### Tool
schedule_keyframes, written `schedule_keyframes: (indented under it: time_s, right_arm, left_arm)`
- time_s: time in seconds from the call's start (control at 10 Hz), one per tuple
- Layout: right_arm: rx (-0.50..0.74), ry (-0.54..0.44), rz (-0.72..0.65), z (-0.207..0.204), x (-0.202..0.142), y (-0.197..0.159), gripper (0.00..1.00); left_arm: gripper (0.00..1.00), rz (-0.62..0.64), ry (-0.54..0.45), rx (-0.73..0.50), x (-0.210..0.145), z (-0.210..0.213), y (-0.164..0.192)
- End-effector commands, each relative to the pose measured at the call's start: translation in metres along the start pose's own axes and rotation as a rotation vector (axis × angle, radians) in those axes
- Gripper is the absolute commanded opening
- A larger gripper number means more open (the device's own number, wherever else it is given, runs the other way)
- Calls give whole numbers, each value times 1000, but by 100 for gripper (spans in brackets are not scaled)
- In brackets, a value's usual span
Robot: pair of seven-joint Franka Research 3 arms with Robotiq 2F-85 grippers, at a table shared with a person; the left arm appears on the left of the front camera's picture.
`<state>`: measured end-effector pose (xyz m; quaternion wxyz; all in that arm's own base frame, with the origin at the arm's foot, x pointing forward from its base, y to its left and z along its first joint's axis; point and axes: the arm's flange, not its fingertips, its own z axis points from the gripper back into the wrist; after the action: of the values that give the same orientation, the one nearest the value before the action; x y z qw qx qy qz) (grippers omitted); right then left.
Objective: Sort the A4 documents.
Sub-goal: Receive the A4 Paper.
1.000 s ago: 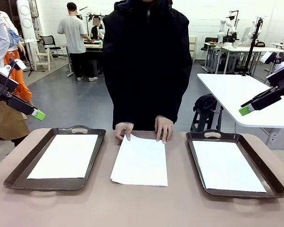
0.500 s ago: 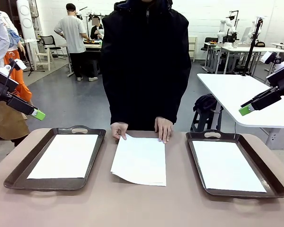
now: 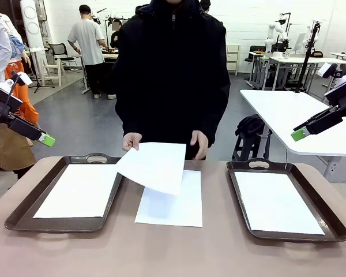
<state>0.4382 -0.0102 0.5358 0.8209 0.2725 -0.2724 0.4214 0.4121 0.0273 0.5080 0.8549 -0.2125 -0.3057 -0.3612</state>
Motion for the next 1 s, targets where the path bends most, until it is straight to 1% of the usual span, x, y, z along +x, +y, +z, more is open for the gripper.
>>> schedule_keyframes:
  time_s: [0.0, 0.9]
  right_arm:
    - [-6, 2, 3, -1, 1, 0, 100]
    - [-6, 2, 3, -1, 1, 0, 100]
  left_arm:
    - [100, -12, 9, 4, -1, 0, -1]
    - [100, -12, 9, 4, -1, 0, -1]
